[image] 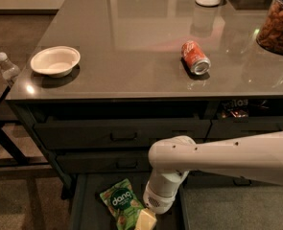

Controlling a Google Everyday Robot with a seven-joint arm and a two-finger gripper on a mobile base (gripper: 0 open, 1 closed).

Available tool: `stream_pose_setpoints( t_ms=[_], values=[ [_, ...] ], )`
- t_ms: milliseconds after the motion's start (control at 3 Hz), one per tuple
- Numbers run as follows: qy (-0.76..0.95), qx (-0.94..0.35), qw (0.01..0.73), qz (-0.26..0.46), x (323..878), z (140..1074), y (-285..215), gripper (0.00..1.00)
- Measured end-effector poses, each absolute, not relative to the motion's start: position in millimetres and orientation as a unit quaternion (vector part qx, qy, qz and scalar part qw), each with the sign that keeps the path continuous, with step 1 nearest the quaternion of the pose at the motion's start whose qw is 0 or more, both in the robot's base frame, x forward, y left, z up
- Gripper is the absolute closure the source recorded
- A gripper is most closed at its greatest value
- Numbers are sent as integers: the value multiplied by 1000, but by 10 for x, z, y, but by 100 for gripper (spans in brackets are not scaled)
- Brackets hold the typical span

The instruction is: Pick green rice chip bag from bottom drawer and place on counter

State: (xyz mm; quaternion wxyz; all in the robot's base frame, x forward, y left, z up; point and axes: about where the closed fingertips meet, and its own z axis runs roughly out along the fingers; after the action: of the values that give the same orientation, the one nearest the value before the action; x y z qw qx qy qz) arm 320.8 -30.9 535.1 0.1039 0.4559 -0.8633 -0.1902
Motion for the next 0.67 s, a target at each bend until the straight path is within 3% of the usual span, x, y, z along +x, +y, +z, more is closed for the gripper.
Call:
stream_pose_setpoints(
  t_ms=[667],
  values=[
    [-884,403,94,-218,3226,4501,-159,0]
  ],
)
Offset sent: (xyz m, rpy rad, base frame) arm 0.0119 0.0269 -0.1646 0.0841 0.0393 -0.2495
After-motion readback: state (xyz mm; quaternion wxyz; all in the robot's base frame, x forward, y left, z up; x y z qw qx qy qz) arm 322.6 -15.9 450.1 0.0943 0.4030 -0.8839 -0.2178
